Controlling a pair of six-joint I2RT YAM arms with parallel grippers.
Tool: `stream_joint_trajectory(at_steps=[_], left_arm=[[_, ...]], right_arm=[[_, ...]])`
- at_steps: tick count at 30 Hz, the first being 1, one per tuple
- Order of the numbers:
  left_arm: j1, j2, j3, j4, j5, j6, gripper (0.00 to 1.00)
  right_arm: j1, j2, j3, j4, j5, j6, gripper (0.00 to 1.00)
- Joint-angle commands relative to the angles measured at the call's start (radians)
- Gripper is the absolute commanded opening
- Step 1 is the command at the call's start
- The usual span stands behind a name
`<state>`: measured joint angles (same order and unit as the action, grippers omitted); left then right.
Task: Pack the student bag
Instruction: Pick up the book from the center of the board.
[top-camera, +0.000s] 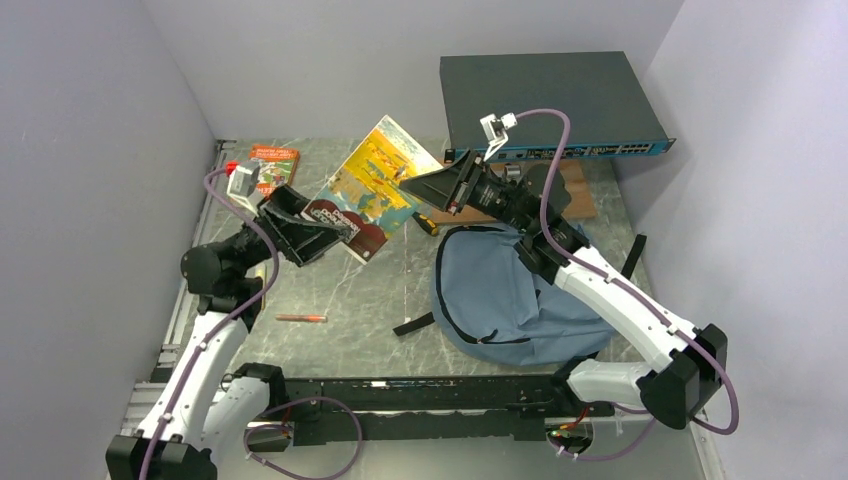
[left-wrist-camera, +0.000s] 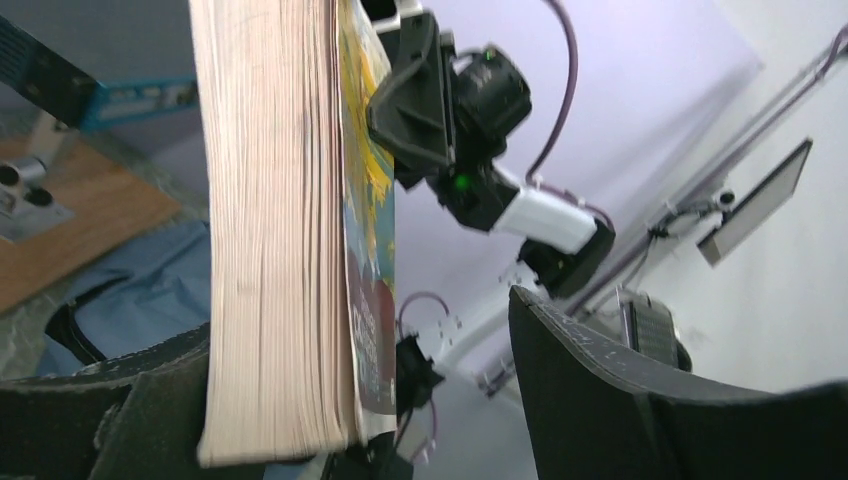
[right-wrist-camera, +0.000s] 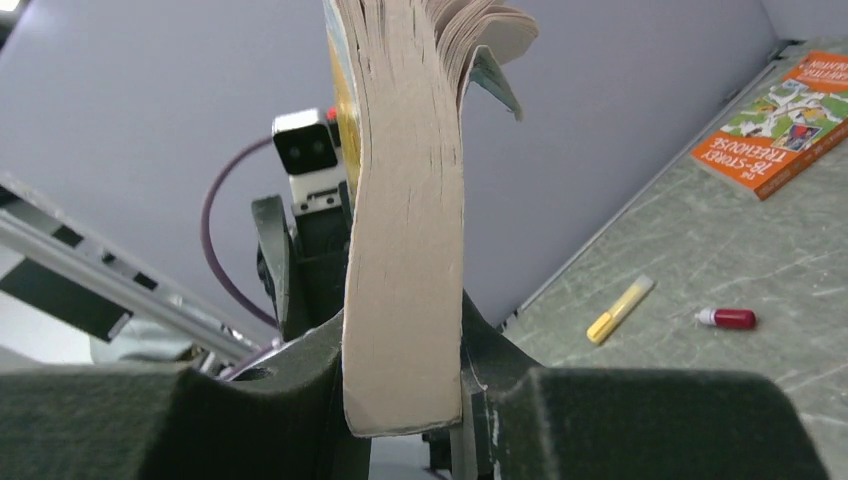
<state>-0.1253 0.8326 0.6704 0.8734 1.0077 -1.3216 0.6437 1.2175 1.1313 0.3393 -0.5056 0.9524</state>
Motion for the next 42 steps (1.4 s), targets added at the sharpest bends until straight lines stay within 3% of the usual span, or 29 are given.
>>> stream_joint_trajectory(at_steps=[1, 4, 8, 20, 25, 27, 30, 34, 37, 40, 42], left_arm=[[-0.005, -0.086, -0.056, 0.131, -0.244, -0.009, 0.79], [-0.006, -0.115, -0.086, 0.097, -0.350, 0.016, 0.77], [-0.017, -0.089, -0.119, 0.186, -0.419, -0.036, 0.74], [-0.063, -0.020, -0.045, 0.137, -0.423, 0.006, 0.61], [-0.064, 0.043, -0.032, 0.222, -0.403, -0.055, 0.38], [-0.063, 0.071, -0.027, 0.285, -0.384, -0.070, 0.23], [-0.056, 0.088, -0.009, 0.245, -0.342, -0.050, 0.00], [0.009, 0.049, -0.029, 0.214, -0.305, -0.026, 0.00], [0.074, -0.011, -0.025, 0.107, -0.219, 0.042, 0.00], [0.100, -0.044, 0.046, -0.168, -0.118, 0.177, 0.00], [0.105, -0.069, 0.123, -0.464, -0.101, 0.369, 0.00]], right_arm=[[0.014, -0.036, -0.022, 0.242, 0.252, 0.070, 0.00], [0.047, -0.046, -0.050, 0.283, 0.324, 0.079, 0.00], [0.099, -0.050, -0.078, 0.334, 0.437, 0.077, 0.00], [0.186, -0.012, -0.087, 0.414, 0.596, 0.070, 0.00], [0.200, 0.001, -0.088, 0.385, 0.597, 0.053, 0.00], [0.203, -0.012, -0.108, 0.370, 0.598, 0.042, 0.00], [0.203, -0.048, -0.140, 0.306, 0.607, 0.001, 0.01], [0.201, -0.121, -0.138, 0.048, 0.645, -0.137, 0.35], [0.201, -0.173, -0.140, -0.139, 0.671, -0.268, 0.54], [0.201, -0.197, -0.109, -0.349, 0.696, -0.386, 0.63], [0.201, -0.209, -0.104, -0.460, 0.697, -0.457, 0.68]])
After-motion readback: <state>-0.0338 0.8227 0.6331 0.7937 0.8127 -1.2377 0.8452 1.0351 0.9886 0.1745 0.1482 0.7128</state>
